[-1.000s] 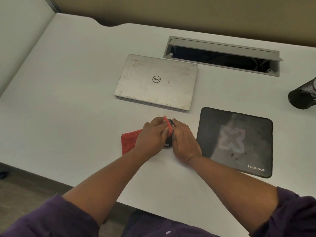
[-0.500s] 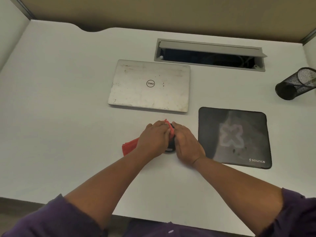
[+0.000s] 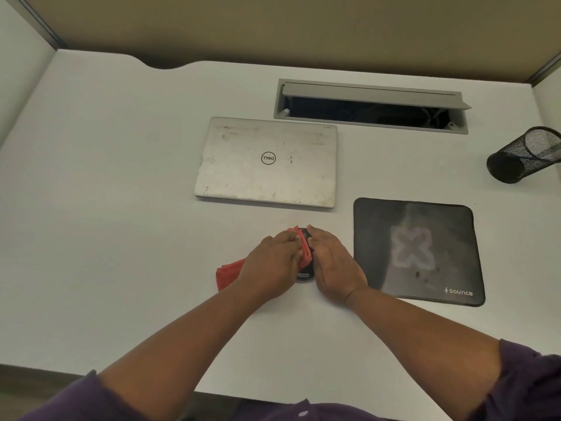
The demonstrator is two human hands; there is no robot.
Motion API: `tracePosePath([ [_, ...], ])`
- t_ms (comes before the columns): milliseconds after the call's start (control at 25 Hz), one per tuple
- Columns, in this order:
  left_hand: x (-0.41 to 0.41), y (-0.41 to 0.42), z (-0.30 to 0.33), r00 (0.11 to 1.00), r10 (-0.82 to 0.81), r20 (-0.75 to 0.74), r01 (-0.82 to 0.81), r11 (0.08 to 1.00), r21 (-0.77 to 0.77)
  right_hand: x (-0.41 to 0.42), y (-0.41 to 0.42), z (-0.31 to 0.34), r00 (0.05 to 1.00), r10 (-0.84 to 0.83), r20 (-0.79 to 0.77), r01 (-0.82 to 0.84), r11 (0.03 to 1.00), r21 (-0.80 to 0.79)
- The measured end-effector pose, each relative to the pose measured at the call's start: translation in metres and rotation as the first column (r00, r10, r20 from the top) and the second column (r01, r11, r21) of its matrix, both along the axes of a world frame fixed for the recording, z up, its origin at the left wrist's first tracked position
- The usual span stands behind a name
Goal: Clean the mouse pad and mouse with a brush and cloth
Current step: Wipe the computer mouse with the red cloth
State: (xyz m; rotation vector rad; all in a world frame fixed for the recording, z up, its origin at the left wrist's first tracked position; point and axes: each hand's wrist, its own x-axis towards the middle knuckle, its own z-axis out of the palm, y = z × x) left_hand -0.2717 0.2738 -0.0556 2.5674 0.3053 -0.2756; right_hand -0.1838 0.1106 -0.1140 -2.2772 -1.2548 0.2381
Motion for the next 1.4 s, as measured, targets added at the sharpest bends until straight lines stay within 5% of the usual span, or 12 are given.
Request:
tracePosePath([
  [840,0.017,0.001,-0.012,0.992,0.122,0.008,-0.122,0.992,0.017,0.0,0.001,0.003,1.0,-0.012,-0.005,0.012,0.999,0.03],
  [1040,-0.015,0.0,-0.017,0.988,0.02,0.153,-0.015,0.999,-0.038,0.001,-0.001,-0.001,0.999,-0.04,0.002,0.04,0.999,0.019],
  [1400,0.035,0.013,-0.004,0.992,-0.092,-0.088,0.098,0.993,0.061,0.0,-0.001,0.001,0.999,-0.053,0.014,0.052,0.996,0.07],
])
